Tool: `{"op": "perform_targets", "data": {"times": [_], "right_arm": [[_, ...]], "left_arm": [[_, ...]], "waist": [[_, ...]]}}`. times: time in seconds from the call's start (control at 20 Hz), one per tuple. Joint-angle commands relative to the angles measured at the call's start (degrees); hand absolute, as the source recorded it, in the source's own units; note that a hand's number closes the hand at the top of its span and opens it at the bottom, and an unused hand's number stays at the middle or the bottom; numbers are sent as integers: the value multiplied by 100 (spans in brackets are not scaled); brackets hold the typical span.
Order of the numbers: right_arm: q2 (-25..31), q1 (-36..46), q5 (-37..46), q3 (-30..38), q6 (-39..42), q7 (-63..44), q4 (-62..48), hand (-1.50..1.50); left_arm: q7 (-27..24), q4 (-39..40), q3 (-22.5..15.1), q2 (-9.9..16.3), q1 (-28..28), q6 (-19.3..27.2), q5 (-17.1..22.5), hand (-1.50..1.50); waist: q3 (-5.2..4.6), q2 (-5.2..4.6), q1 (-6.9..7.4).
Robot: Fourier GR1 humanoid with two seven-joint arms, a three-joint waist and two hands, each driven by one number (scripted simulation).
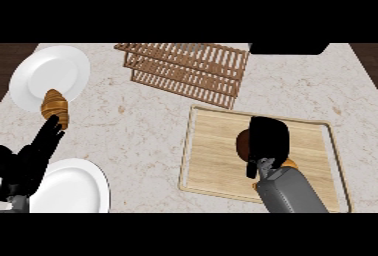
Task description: Pick the cupcake from the tray and place it in the tiered shelf
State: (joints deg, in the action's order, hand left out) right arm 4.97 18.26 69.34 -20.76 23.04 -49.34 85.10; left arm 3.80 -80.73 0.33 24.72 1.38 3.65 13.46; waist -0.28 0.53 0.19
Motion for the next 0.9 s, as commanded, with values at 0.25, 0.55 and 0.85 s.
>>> {"op": "perform_targets", "data": {"times": [0.25,0.55,0.85], "right_arm": [[-474,757,435,-323,138,-324,339,150],[-491,2124,-1271,-1527,-1237,-1259,-239,150],[-494,3278,-2264,-1931,-1961,-2454,-65,150]], "left_arm": [[235,-15,271,44,-150,-368,50,0],[36,90,-141,-232,-424,-241,-259,0],[223,384,63,-137,-781,-256,-187,0]], "waist": [[28,-53,37],[26,-135,561],[18,-75,398]]}}
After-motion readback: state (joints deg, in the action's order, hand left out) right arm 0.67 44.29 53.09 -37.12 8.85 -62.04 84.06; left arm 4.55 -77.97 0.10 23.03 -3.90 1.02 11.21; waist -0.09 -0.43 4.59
